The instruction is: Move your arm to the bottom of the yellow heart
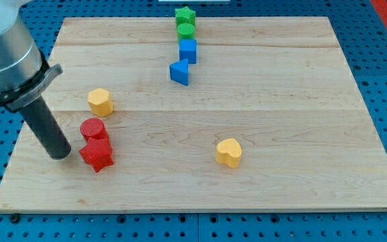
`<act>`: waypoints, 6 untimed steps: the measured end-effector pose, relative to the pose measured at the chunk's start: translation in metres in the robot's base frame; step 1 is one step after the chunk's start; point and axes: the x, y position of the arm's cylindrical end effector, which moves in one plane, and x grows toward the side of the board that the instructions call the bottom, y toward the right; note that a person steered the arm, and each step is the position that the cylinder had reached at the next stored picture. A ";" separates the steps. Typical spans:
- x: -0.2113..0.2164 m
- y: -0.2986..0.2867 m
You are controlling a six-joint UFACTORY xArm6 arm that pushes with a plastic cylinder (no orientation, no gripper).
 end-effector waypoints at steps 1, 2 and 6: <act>0.035 0.001; 0.059 0.026; -0.002 0.253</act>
